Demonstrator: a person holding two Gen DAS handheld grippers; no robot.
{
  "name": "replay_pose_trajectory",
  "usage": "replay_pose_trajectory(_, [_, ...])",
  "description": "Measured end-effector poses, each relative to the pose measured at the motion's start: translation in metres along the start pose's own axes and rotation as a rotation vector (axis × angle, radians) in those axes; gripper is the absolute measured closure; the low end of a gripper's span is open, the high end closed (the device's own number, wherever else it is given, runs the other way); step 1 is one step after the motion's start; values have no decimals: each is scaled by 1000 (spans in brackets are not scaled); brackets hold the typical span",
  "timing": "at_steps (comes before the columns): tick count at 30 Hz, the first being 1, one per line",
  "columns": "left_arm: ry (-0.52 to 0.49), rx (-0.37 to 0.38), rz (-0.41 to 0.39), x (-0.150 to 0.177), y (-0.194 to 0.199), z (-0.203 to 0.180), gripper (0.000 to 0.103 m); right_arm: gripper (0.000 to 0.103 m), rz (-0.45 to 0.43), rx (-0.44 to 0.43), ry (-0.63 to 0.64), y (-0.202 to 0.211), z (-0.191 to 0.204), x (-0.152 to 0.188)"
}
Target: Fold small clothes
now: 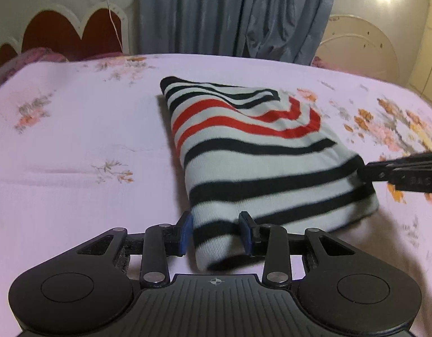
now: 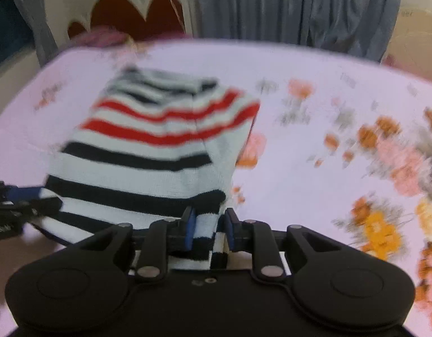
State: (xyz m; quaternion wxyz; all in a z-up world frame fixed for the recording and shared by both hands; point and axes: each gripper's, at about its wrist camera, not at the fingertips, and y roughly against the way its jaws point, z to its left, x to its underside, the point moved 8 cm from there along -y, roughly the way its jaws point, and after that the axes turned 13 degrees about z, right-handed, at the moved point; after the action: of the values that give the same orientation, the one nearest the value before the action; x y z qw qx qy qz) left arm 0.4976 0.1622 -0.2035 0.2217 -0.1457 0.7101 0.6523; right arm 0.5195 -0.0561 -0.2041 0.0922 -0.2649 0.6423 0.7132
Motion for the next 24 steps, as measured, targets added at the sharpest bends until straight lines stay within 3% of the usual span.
replay_pose_trajectory(5, [43,-19,23,13,-7,-2,67,91,96,-36,29,-25,2,25])
replay_pose_trajectory(11, [77,-33,-6,19,18,-10,67,86,28,-69,-13,6,6,24])
replay_pose_trajectory(18, [97,-37,-64,53,67,-34,67,83,-34,-58,-28,58,-1,57])
replay_pose_trajectory(20, [92,-42,-79,61,81,-43,66,77,-59,-44,-36,74,-4,67])
replay_pose_trajectory(21, [86,-50,-92,65,89,-48,64,65,-74,-34,-43,84,-7,72])
replay_pose_trajectory(22, [81,-60,-105,69,97,-53,48,45,-91,-26,-49,92,-8,76])
replay_pose_trajectory(23, [78,-70,-124,71,106,-56,26,37,-109,-19,-50,100,-9,81])
replay_pose_trajectory(24, [79,-87,-152,75,116,-60,19,28,-121,-13,-46,108,-8,86])
